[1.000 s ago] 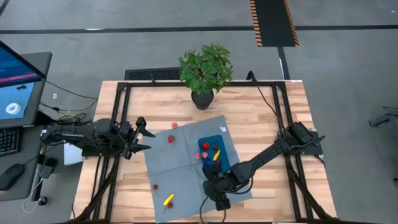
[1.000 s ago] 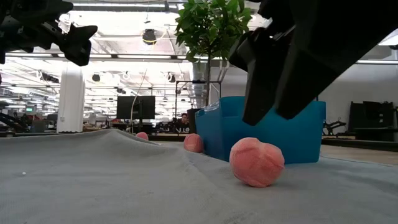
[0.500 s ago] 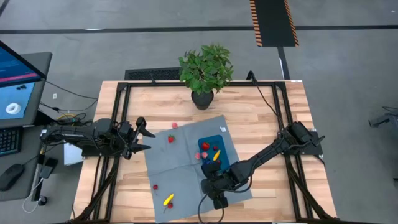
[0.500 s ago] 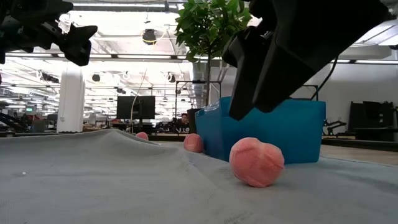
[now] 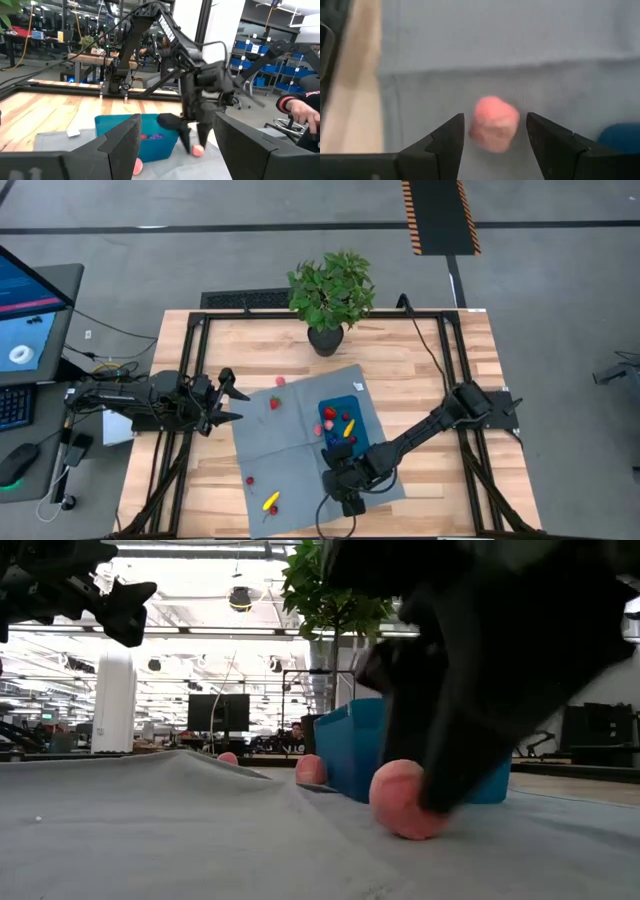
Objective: Pick and placing Produce into tupperware
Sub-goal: Put the peach into the bin
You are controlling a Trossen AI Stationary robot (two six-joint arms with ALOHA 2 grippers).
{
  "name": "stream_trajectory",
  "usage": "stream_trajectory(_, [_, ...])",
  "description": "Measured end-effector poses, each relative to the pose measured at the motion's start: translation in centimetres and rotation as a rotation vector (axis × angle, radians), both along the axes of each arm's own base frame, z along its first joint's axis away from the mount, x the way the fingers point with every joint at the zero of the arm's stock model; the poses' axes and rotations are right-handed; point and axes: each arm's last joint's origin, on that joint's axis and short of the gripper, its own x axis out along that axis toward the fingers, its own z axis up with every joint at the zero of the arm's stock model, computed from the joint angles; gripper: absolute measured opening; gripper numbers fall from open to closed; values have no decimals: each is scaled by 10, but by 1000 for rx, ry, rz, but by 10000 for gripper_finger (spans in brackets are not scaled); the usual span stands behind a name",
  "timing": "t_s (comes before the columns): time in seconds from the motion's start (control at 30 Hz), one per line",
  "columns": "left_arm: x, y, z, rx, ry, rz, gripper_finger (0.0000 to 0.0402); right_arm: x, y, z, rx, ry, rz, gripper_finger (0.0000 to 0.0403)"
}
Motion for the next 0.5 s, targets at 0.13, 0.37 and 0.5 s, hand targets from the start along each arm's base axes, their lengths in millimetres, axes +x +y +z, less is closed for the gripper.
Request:
stream_trajectory(0.13, [-1,0,0,0,-7,0,237,1,0,3,7,-9,1,223])
stream_trajectory(0.37, [-1,0,0,-3,0,0,237,0,1,3,7,-8,5,146])
stream_trajectory(0.5, [-1,0,0,-7,1,-1,237,-1,2,8,3,-19,26,110])
